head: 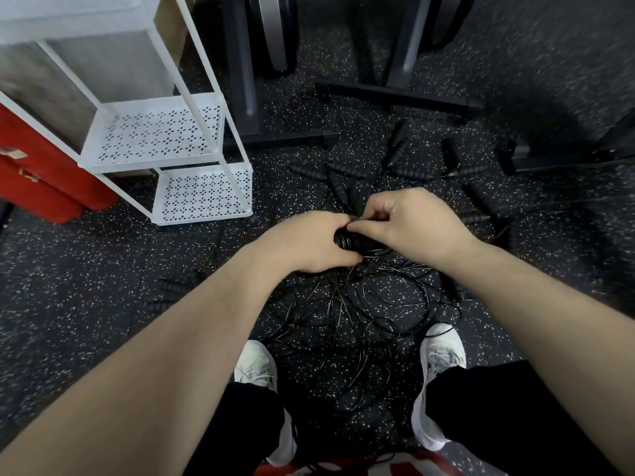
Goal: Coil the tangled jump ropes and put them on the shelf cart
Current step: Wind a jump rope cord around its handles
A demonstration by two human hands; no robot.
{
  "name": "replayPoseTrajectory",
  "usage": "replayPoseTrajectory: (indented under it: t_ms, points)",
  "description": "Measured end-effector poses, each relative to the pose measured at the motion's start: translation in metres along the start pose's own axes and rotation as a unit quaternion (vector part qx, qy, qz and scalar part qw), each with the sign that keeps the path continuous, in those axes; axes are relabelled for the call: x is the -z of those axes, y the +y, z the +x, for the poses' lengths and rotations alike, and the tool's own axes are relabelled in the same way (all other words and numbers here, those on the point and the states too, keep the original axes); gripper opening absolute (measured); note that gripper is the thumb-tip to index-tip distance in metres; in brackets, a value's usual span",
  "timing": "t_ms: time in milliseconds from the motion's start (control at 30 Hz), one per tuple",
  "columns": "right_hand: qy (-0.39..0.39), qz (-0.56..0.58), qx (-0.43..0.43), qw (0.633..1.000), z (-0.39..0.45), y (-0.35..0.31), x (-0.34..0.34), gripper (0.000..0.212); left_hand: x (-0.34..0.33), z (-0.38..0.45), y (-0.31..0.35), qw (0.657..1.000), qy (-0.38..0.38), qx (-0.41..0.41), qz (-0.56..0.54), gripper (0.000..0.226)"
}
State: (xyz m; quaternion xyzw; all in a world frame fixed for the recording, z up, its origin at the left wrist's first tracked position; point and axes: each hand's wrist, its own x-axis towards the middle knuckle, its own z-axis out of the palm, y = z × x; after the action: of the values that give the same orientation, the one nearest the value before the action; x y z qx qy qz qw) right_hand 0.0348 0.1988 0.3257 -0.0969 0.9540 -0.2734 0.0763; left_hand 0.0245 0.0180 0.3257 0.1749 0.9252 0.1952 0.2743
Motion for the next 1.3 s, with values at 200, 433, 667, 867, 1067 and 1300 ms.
replayPoseTrajectory:
  t_ms: [200, 433, 667, 867, 1067, 1300]
  points:
    - [0.02, 0.0, -0.023, 1.0, 0.0, -0.003, 0.005, 0.033, -0.008, 0.006, -0.001, 0.994, 0.103, 0.021, -0.02, 0.031]
    - [-0.022, 0.049, -0.098, 0.994, 0.001, -0.004, 0.008, 0.061, -0.009, 0.009, -0.004, 0.984, 0.158, 0.078, -0.029, 0.041]
    - [-0.013, 0.16, -0.077, 0.984, -0.001, -0.005, 0.012, 0.042, 0.001, 0.013, -0.012, 0.959, 0.171, 0.121, -0.189, 0.026]
    - [-0.015, 0.207, -0.036, 0.978, -0.004, -0.005, 0.019, 0.042, 0.009, 0.008, -0.014, 0.873, 0.151, 0.15, -0.439, 0.018]
    - [-0.035, 0.253, -0.04, 0.966, -0.003, 0.001, 0.027, 0.039, 0.022, -0.001, -0.004, 0.789, 0.08, 0.136, -0.594, 0.025]
    - [-0.094, 0.286, -0.076, 0.951, -0.001, 0.009, 0.027, 0.037, 0.028, -0.01, 0.005, 0.744, 0.051, 0.098, -0.659, 0.019]
